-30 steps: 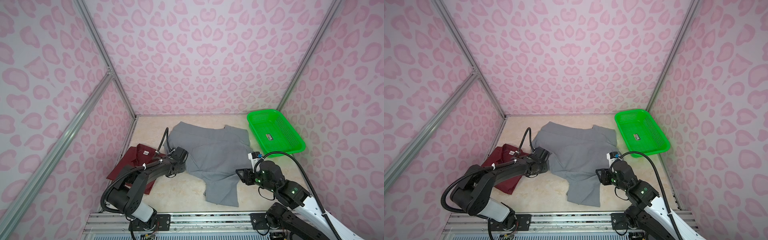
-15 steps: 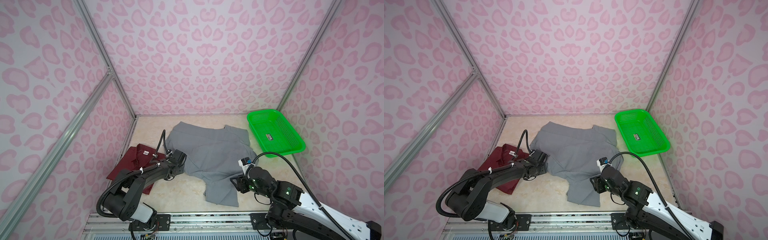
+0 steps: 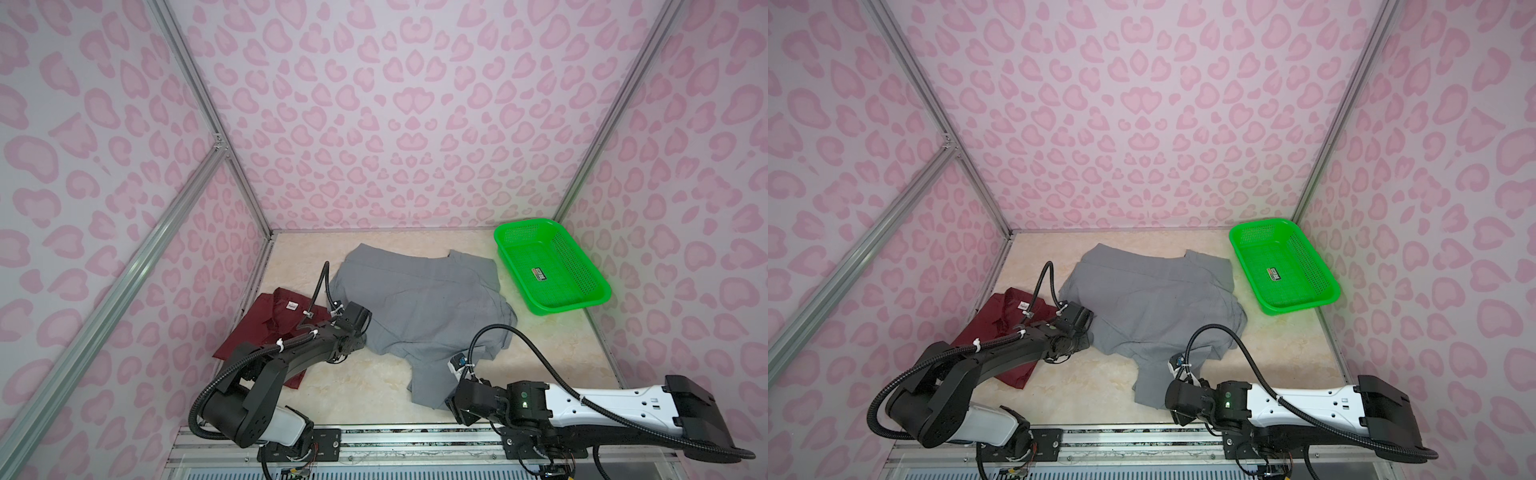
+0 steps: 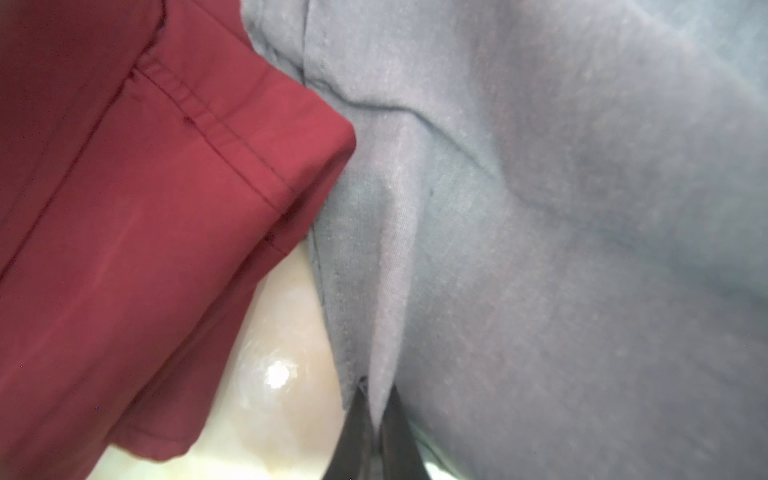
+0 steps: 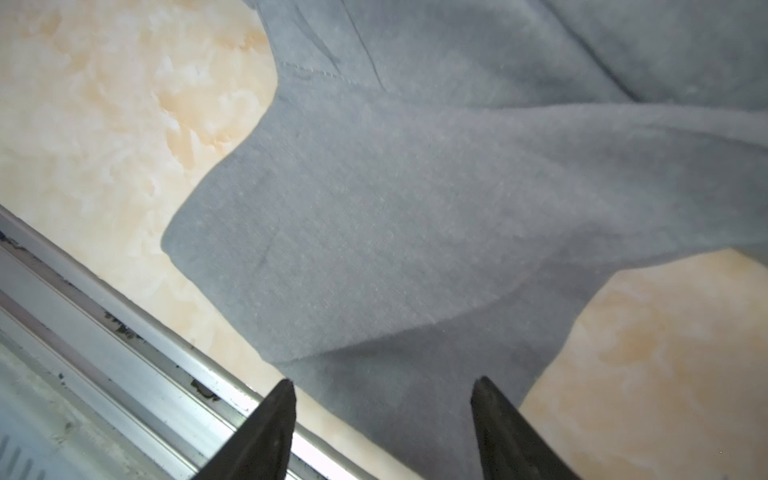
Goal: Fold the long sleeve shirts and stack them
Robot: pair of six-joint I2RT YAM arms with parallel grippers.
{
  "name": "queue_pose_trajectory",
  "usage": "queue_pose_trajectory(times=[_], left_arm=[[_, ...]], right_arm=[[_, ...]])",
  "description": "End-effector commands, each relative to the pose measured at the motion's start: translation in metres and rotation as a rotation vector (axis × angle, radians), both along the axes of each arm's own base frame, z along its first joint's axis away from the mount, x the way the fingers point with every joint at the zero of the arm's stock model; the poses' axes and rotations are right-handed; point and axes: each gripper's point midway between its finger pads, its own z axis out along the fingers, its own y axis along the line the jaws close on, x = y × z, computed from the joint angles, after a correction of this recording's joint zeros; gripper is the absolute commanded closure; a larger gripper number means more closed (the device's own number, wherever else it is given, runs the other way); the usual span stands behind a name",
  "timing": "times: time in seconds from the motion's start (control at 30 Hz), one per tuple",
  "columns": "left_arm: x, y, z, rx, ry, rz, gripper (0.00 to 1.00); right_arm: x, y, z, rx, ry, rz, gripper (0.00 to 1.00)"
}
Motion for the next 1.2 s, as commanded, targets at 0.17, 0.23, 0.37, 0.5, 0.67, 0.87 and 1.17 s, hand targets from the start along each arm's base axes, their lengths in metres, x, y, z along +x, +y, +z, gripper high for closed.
queue_pose_trajectory(times=[0.17,0.23,0.37,0.5,0.67,0.87,1.17], left_arm=[[-0.012,-0.002,0.041,-0.074,-0.035,-0.018,0.96],[-0.012,-0.003,0.055,-0.093,-0.061,-0.019,0.96],[-0.014,-0.001,0.075,-0.108,-0.092,-0.022,0.96],[-0.017,-0.004,0.082,-0.13,-0.094,-0.035,0.96],[-0.021,0.002,0.09,-0.116,-0.112,-0.036,0.96],[-0.028,0.004,0.09,-0.125,-0.113,-0.047,0.96],[-0.041,0.007,0.087,-0.147,-0.103,-0.056,0.96]], right_arm=[[-0.007,-0.004,-0.024,-0.002,0.041,-0.068,0.29],[-0.009,-0.006,-0.028,-0.009,0.056,-0.067,0.37],[-0.017,-0.007,-0.042,-0.022,0.1,-0.061,0.66],[-0.015,-0.006,-0.031,-0.048,0.088,-0.052,0.98],[0.008,-0.007,0.032,0.016,-0.068,-0.065,1.0],[0.037,-0.04,0.134,0.124,-0.202,-0.13,1.0],[0.061,-0.095,0.264,0.142,-0.379,-0.175,1.0]])
